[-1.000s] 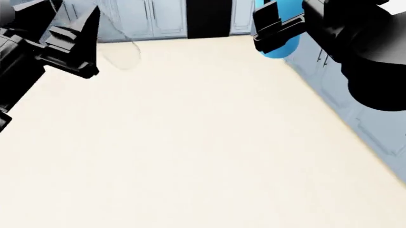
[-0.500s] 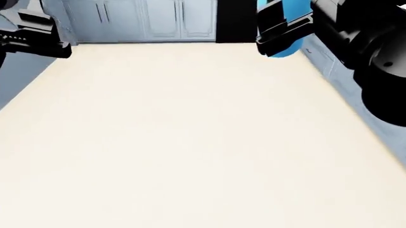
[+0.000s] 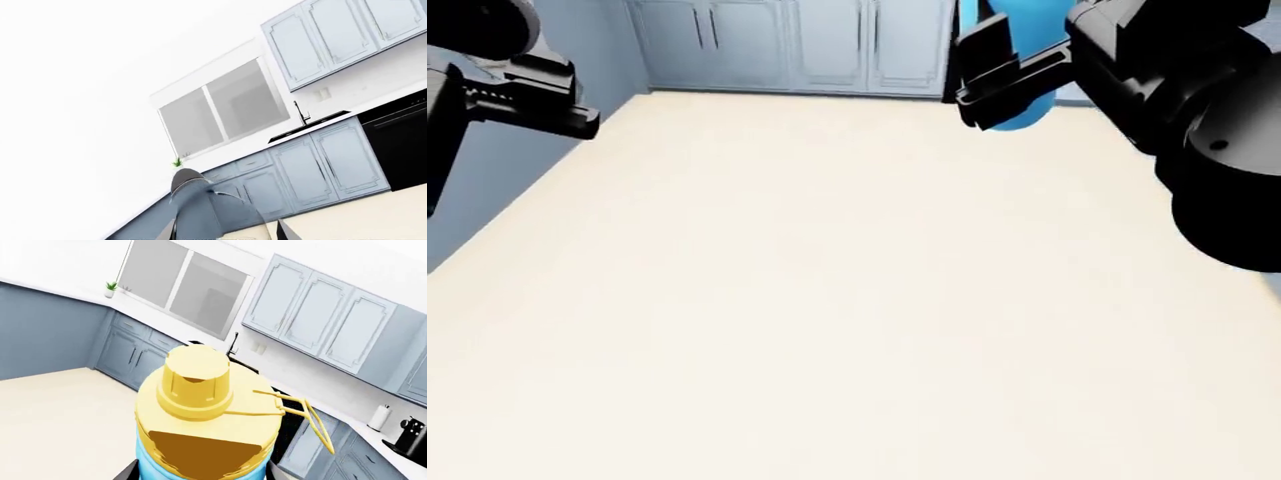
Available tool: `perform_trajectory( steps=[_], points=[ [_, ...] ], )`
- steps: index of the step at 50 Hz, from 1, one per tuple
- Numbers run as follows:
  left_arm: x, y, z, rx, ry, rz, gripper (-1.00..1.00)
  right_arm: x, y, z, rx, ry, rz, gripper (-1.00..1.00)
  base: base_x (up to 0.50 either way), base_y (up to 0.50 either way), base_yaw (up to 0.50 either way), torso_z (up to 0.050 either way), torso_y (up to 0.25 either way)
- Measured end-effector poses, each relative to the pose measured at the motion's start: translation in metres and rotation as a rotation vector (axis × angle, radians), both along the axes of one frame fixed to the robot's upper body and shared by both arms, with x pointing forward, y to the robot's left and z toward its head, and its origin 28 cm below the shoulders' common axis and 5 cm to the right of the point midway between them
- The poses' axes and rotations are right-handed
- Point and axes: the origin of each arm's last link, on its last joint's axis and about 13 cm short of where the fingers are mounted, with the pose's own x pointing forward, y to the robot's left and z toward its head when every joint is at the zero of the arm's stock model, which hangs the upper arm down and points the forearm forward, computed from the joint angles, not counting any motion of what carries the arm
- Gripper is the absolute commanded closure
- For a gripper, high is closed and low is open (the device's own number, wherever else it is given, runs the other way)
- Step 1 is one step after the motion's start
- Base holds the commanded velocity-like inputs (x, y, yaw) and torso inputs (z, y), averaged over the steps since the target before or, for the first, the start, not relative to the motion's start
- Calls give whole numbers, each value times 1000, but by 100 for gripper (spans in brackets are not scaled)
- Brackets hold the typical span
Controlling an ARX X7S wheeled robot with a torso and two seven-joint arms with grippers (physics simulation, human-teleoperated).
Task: Move the drinks to the dining counter.
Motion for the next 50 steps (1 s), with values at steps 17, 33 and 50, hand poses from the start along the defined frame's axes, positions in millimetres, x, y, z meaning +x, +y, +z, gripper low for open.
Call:
perform_trajectory(
  steps=[17, 33, 50],
  points=[
    [2, 0, -1, 5, 7, -12, 100, 3, 0, -1, 0, 7, 1, 100, -68, 495, 391, 1, 2],
    [3, 0, -4, 4, 12, -19, 100, 4, -2, -2, 4, 5, -23, 100, -248, 461, 73, 0, 3],
    [2, 3, -8, 0, 19, -22, 100, 6, -2, 0, -3, 4, -28, 100, -354, 440, 0, 0, 2]
  ],
)
